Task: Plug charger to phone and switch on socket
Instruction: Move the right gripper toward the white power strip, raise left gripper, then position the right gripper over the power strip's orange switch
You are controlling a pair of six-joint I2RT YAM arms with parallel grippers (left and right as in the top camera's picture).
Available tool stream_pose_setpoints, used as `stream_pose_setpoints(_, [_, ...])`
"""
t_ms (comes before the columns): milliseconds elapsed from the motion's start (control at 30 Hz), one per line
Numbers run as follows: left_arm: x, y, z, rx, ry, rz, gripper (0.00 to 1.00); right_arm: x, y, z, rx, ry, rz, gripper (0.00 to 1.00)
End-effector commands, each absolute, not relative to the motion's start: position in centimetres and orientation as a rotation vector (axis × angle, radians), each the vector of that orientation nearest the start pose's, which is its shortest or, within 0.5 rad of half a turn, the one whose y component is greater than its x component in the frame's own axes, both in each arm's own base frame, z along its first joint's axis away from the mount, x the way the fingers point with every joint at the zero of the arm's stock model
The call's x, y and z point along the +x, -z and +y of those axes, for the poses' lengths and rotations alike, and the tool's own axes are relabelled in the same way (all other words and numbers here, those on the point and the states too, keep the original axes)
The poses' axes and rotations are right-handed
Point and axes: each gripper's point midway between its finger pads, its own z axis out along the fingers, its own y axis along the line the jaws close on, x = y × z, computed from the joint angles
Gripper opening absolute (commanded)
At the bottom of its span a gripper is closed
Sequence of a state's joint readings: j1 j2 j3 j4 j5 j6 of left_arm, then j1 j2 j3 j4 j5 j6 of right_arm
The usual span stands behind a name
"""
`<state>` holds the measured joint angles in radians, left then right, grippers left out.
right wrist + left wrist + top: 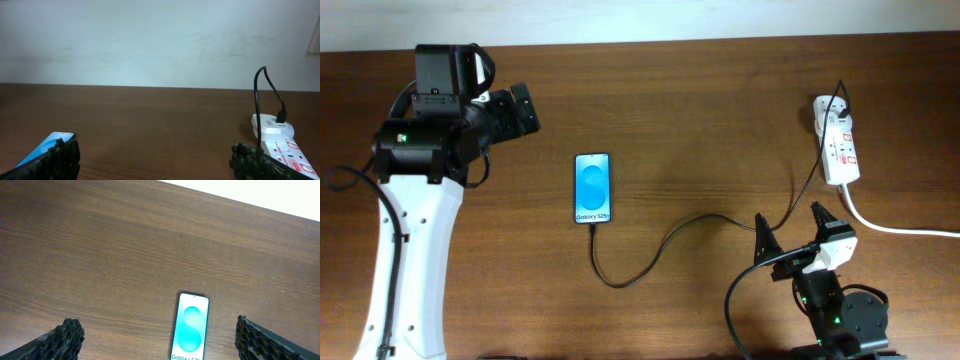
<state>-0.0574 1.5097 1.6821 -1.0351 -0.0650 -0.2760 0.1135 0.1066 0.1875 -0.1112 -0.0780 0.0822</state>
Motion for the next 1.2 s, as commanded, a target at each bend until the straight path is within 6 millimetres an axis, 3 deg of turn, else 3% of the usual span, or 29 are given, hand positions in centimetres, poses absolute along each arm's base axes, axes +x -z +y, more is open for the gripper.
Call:
stream_pose_setpoints(0, [39.4,-29.7,-0.7,-0.301,0.052,2.399,0.99,23.7,-21.0,3.7,-0.069,-0.203,1.575,0.98])
stream_pose_setpoints(333, [39.4,-29.7,-0.7,-0.301,0.052,2.399,0.99,23.7,-21.0,3.5,-0.065,-0.199,1.575,0.98])
stream_pose_setpoints(433, [39.4,-29.7,-0.7,-0.301,0.052,2.399,1.00,24.4,-20.8,2.7,-0.034,-0.170,1.615,0.98])
stream_pose_setpoints(567, [39.4,-29.7,-0.7,-0.301,0.052,2.399,0.99,27.0,-23.0,1.0,0.104,-0.172,1.635,0.98])
stream_pose_setpoints(733, [39.4,-29.7,-0.7,-0.301,0.052,2.399,0.99,29.2,-27.0,-0.2,0.128,-0.133,1.663,0.98])
stream_pose_setpoints(900, [39.4,-29.7,-0.7,-0.301,0.052,2.399,0.99,27.2,-31.7,-0.5,0.111,-0.077,1.750,0.98])
stream_pose_setpoints(967, [39.4,-29.7,-0.7,-0.301,0.052,2.399,1.00,26.3,-31.2,-1.4,0.229,-0.088,1.804,0.98])
stream_pose_setpoints(1033, [39.4,-29.7,-0.7,-0.301,0.052,2.399,0.99,25.3,-28.8,-1.9,0.366,-0.115,1.899,0.98])
stream_pose_setpoints(1167, [39.4,-29.7,-0.7,-0.301,0.053,2.399,1.00,25.5,-25.1,-0.4,0.353,-0.197,2.049,0.98])
